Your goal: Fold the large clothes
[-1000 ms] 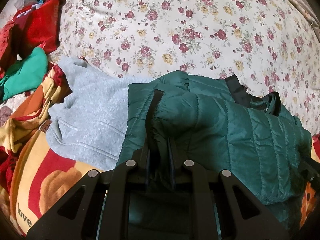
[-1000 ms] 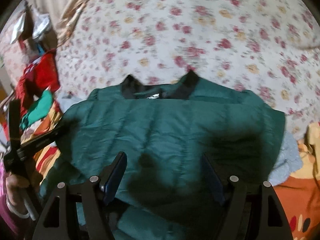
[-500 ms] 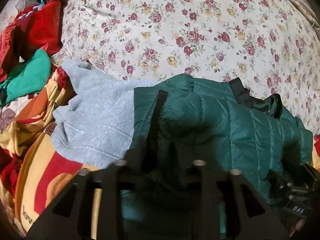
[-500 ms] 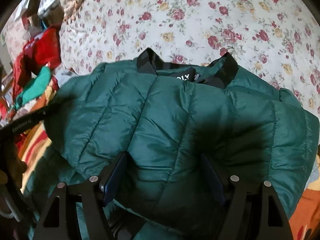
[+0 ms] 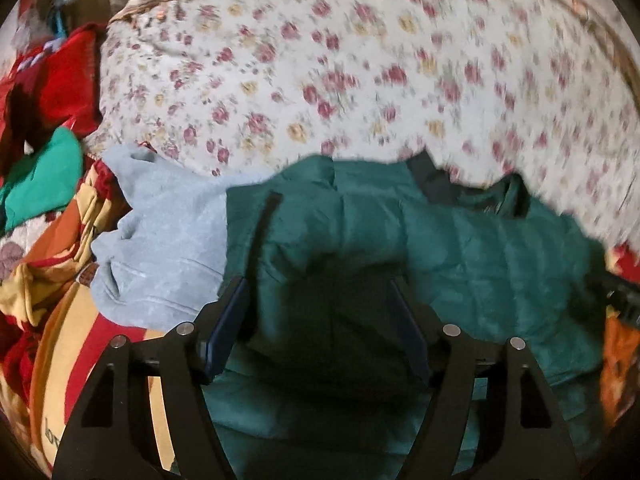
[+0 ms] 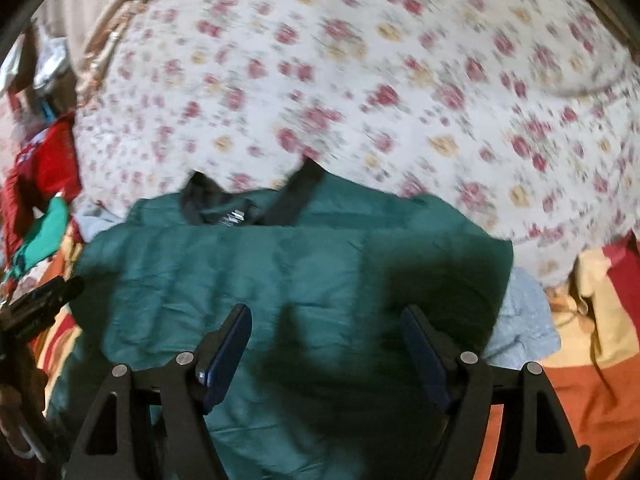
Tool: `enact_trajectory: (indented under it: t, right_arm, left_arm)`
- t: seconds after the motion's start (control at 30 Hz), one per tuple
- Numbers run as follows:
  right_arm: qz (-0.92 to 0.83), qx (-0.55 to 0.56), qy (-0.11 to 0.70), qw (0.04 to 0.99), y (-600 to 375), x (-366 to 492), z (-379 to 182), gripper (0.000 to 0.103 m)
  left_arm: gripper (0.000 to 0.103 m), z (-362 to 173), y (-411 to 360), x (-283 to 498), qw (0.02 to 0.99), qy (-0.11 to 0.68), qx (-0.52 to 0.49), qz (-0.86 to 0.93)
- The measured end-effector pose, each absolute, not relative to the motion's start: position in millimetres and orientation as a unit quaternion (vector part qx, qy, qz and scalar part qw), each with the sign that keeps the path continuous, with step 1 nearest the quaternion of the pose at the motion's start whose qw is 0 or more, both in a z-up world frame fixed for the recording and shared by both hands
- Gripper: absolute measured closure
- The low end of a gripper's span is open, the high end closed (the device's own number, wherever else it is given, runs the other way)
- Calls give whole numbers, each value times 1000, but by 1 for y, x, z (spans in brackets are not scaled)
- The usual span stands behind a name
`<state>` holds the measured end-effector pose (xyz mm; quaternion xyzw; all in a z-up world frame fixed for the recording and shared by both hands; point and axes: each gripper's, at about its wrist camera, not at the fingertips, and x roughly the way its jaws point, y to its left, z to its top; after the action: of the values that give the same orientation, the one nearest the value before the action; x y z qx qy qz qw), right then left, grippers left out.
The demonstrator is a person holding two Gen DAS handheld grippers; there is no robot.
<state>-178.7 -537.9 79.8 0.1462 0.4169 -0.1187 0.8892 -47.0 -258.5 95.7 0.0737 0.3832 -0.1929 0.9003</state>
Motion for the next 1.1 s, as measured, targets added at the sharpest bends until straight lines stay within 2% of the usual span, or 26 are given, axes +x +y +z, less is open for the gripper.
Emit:
enact_trajectory:
  t: [0.2, 0.33, 0.7, 0.87, 0.93, 1.1]
  right_arm:
    - [-134, 128, 438, 880, -546, -171, 46, 28]
    - [-137, 132, 443, 876, -550, -165, 36, 28]
    - [-123, 88, 412, 898, -511, -205, 89, 28]
    - [-134, 82, 447, 880, -510, -206, 65, 28]
    - [-138, 92, 460, 872, -512, -201, 47, 28]
    - [-144, 95, 462, 870, -511, -197, 35, 28]
  left_arm:
    - [32, 65, -269, -33, 893, 405, 89, -174]
    - [27, 58, -272, -29, 894, 403, 93, -171]
    - [24, 54, -272, -26, 890, 409, 95, -175]
    - [22, 54, -272, -26, 891, 409, 97, -174]
    - [18, 53, -272, -25, 890, 411, 96, -174]
    - [15, 50, -271, -25, 890, 410, 92, -173]
